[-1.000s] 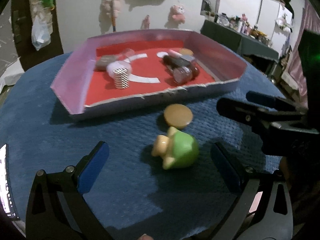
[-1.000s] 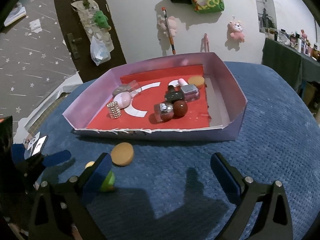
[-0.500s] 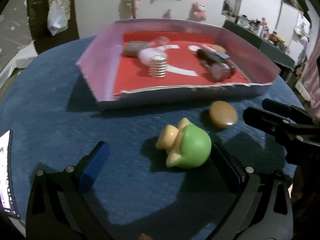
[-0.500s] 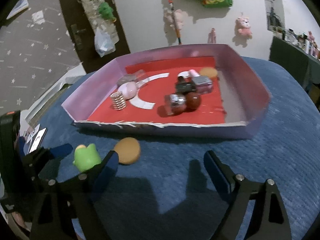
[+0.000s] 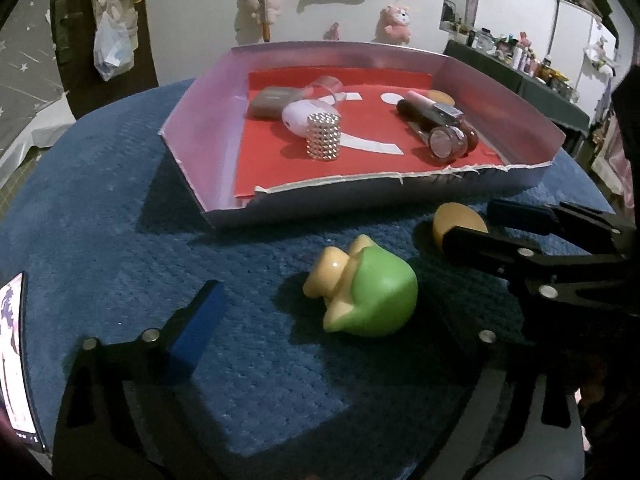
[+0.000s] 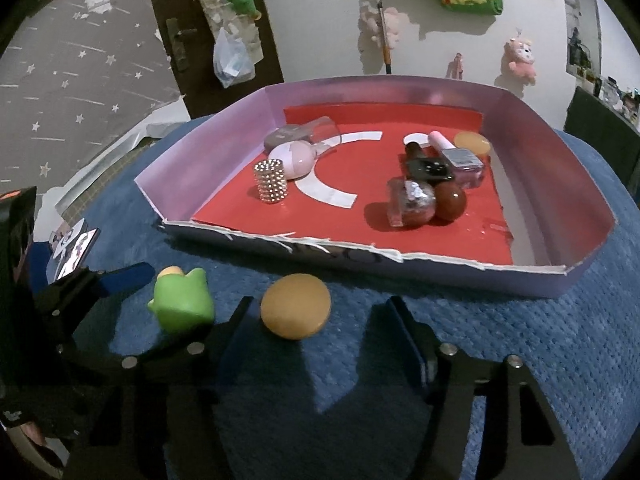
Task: Organize rigid objects
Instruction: 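Grasp the green frog figure with the left tool while the right grasps the tan sponge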
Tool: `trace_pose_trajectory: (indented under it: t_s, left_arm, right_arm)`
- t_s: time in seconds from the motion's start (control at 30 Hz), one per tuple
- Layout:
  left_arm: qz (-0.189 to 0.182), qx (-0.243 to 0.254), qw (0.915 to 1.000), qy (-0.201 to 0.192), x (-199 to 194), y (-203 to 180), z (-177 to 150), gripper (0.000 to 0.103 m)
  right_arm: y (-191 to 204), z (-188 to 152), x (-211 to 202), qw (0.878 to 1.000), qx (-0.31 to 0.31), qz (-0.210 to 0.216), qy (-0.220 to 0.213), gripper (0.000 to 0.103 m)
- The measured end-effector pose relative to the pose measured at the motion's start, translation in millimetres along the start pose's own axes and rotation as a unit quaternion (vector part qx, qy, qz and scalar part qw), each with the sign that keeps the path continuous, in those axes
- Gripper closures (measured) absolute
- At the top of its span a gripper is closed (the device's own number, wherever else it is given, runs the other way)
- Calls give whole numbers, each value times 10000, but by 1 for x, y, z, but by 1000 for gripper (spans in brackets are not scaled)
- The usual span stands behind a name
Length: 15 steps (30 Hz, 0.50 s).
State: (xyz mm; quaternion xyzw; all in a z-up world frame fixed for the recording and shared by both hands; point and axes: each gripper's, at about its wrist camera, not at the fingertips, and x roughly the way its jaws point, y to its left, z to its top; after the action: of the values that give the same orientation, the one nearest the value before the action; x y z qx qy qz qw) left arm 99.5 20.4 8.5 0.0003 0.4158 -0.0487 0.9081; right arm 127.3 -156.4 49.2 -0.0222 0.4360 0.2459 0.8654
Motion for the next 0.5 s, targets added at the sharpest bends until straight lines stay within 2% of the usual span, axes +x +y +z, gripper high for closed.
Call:
trace_pose_trajectory:
  t_s: [0.13, 0.23, 0.37, 0.5]
  left_arm:
    - [-35, 75, 10000, -42, -2, -4, 1, 20]
    - [-165, 126, 9998, -78, -4, -7, 1, 34]
    - [-259, 240, 9993, -114, -5, -13, 0, 50]
    - [-265, 273, 9992, -120, -7, -14, -1, 50]
  right_arm:
    - [6, 2, 6, 9999, -118, -6, 82, 49]
    - [8, 2, 6, 9998, -139, 94, 102, 61]
    - [10, 1, 5, 9997, -177, 97, 109, 63]
    - [8, 0, 1, 9998, -135, 130, 104, 63]
